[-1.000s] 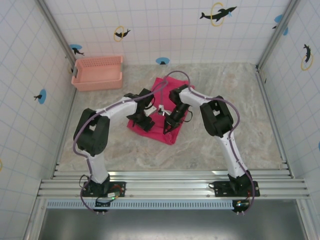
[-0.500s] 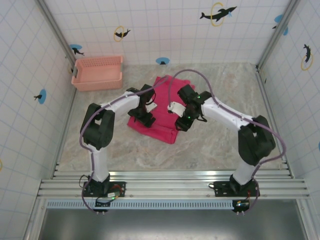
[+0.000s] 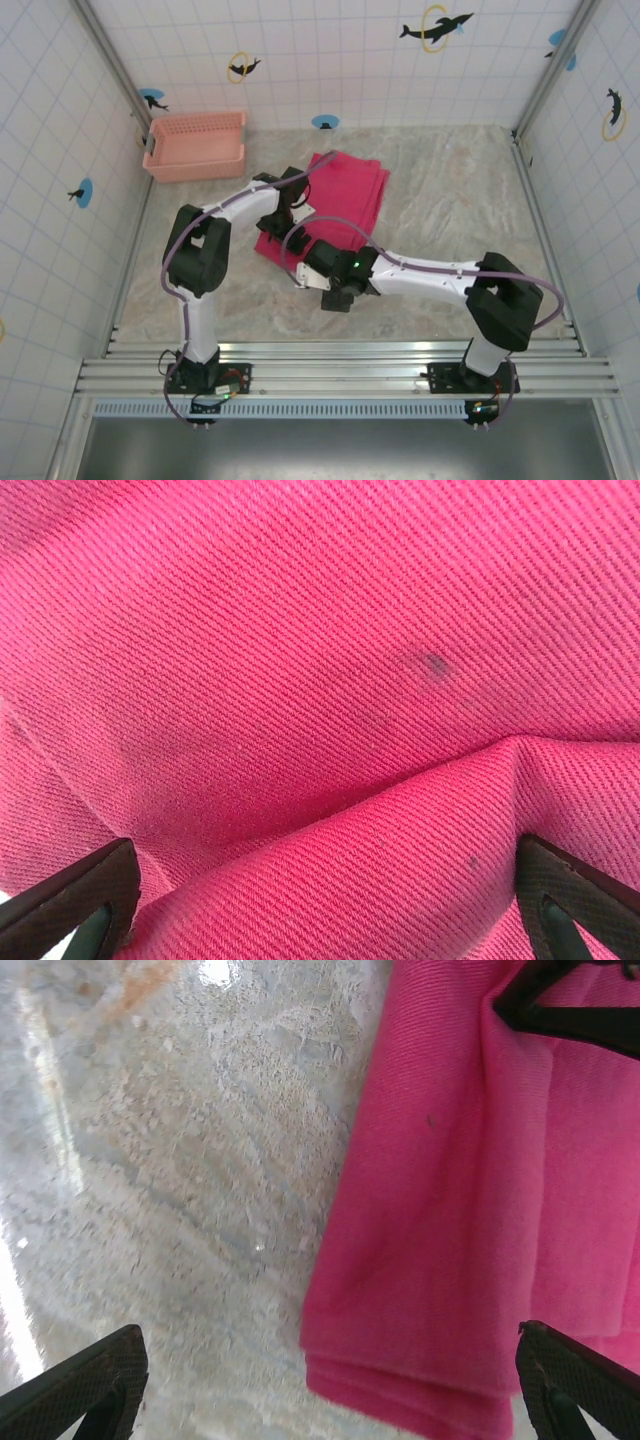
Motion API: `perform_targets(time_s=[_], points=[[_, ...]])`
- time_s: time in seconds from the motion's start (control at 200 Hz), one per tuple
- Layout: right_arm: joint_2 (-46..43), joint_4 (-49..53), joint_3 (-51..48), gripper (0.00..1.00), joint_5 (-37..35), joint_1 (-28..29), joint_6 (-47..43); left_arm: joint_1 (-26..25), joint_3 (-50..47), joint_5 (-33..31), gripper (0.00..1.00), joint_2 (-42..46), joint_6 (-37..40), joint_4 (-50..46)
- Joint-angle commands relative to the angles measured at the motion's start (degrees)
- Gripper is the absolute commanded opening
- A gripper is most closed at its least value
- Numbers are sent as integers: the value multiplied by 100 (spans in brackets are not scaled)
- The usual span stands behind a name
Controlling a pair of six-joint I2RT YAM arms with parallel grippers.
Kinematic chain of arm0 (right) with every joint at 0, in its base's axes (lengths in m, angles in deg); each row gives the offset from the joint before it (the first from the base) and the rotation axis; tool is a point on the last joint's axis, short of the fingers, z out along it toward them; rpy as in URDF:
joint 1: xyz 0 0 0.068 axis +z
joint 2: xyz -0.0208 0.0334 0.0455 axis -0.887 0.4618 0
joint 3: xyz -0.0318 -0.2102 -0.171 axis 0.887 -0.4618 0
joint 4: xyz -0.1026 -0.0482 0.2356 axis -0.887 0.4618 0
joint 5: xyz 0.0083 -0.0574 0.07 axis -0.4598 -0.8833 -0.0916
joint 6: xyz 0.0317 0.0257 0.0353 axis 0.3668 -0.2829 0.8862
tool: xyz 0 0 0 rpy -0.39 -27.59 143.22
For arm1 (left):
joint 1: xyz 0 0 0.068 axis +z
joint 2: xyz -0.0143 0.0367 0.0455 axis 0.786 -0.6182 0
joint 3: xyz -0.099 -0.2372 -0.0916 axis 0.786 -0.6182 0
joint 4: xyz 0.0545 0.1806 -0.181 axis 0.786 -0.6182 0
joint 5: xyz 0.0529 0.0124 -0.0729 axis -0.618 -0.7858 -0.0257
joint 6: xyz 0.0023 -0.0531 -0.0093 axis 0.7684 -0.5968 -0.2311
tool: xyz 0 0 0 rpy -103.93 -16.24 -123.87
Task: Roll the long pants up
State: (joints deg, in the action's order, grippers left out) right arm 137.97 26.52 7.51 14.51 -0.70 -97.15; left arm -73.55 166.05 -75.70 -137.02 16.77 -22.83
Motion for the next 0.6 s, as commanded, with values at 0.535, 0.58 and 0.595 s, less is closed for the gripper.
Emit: perform_targets(time_s=[0.535,0.58,0.595], points=[[2095,-448,784,75,-1530,267,133,77,139,-207,97,-368,361,-79],[2163,-411,785,66,-1550,230,97,64,162,-203,97,-366,406,-117],[2183,-404,788,64,-1561,225,81,81,174,-209,97,-368,415,-129]])
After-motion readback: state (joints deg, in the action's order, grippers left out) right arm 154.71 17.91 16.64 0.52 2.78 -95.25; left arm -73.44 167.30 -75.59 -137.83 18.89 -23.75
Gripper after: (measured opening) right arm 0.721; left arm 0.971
